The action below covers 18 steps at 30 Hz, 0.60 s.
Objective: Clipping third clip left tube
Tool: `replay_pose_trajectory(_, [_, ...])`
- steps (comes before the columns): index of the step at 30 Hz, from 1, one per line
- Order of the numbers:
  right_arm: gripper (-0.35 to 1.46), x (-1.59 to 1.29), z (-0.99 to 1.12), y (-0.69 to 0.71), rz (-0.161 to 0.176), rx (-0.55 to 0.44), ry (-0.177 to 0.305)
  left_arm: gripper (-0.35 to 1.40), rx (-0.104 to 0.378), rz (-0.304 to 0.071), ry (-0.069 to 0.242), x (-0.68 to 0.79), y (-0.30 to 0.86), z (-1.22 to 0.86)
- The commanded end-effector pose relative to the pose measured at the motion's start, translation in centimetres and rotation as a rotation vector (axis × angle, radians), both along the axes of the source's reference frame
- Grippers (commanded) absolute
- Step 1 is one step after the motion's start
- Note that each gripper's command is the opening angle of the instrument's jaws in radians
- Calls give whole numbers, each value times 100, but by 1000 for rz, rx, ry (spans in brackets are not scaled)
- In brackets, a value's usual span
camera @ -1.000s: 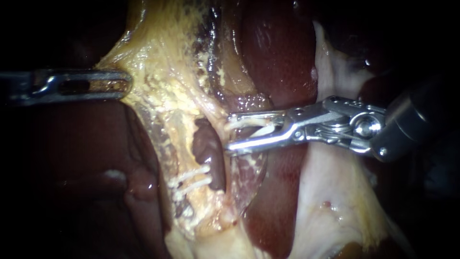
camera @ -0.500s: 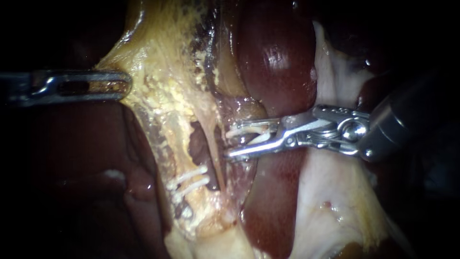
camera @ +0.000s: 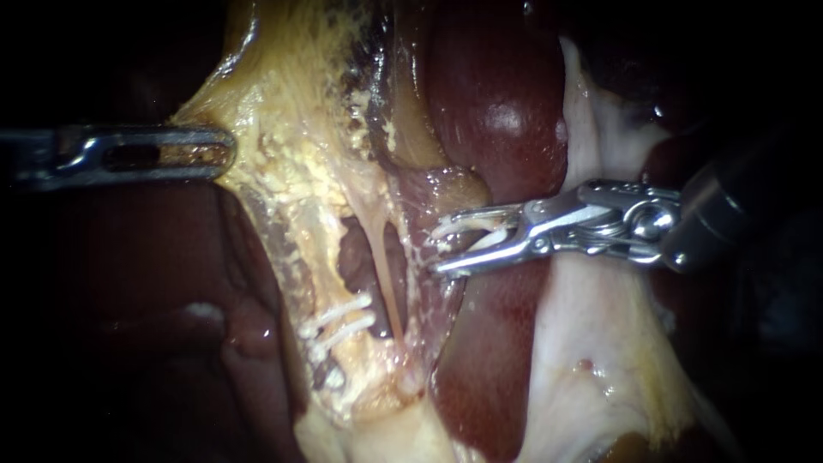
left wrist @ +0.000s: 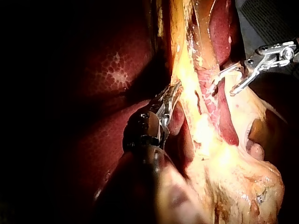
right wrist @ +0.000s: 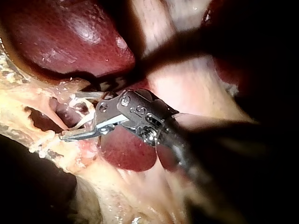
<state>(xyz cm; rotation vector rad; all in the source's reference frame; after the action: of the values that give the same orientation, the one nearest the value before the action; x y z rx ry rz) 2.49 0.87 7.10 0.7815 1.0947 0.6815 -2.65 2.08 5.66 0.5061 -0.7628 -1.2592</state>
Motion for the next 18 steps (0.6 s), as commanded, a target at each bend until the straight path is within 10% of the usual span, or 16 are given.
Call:
replay_pose_trajectory(1, [60,3,-7,0,-1,8,15,-35,0,0,0,0,0,0])
replay_pose_trajectory(10, [60,50,-32,-19,-23,30,90,-35,0,0,0,0,0,0])
replay_pose_trajectory(18, [60,81,17,-40,-34,39,90,-35,0,-1,1,0,-1,-2])
